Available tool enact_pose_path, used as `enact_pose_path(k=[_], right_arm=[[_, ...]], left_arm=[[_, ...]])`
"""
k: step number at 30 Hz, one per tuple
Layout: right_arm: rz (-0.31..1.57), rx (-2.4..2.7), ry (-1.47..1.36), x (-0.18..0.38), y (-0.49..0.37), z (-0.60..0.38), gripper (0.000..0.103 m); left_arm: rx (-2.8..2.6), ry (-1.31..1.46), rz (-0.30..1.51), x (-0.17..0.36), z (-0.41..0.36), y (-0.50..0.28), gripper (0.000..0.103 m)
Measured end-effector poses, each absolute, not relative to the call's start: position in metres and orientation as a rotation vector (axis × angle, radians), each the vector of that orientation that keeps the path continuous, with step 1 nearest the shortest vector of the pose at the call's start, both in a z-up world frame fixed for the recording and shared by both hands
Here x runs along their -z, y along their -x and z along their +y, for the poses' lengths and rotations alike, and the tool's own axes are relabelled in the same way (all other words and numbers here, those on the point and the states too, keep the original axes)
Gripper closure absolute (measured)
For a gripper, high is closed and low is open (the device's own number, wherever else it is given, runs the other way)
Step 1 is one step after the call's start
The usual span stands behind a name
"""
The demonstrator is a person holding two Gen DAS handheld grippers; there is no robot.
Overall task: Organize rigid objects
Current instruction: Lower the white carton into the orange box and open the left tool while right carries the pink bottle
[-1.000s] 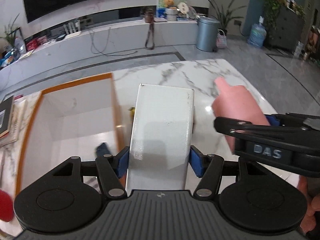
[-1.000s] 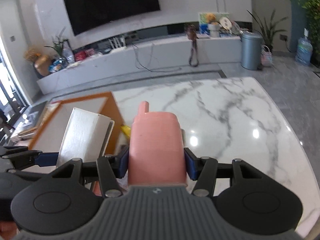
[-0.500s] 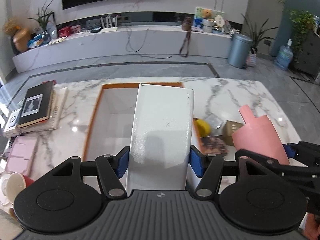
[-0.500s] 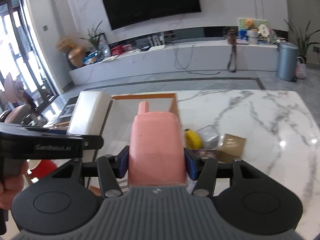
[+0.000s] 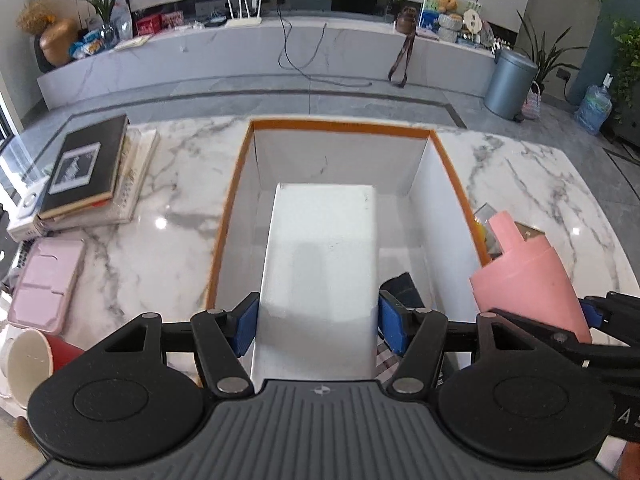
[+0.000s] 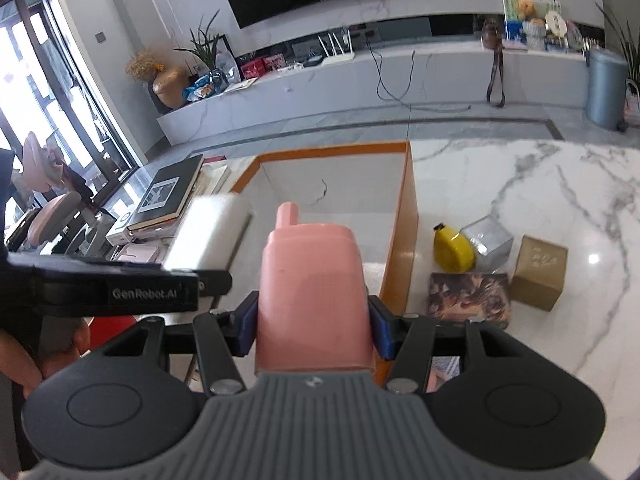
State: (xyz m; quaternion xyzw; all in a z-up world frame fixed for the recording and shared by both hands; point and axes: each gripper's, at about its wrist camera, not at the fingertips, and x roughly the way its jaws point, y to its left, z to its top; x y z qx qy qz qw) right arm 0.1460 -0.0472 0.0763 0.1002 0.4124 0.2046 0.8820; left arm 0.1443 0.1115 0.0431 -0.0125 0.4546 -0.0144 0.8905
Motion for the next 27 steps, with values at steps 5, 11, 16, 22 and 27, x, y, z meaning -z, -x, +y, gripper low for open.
enact_pose_path(k=[5,11,16,22,27], right_arm=[[0.859,-0.413,-0.246,-0.069,-0.157,-0.048,0.048],[0.863,-0.438,-0.243,-0.063,-0.167,-0.041,0.048],[0.887,-0.452,-0.246,-0.053,-0.173,-0.035,0.048],[0.899,-0.473,-0.256,-0.045,-0.177,-0.032,0.048],[0.903,-0.490,-0.276,-0.045,-0.177,-0.035,0.048]], left_arm=[[0.022,0.019,0.945,-0.032,0.111,-0.156,0.033],[-0.015,-0.033,0.954,-0.024,0.112,-0.179,0.033],[-0.022,-0.109,1.010,-0.005,0.108,-0.188,0.033],[-0.031,-0.242,1.036,0.018,0.096,-0.184,0.033],[-0.035,-0.384,1.053,0.031,0.078,-0.180,0.033]])
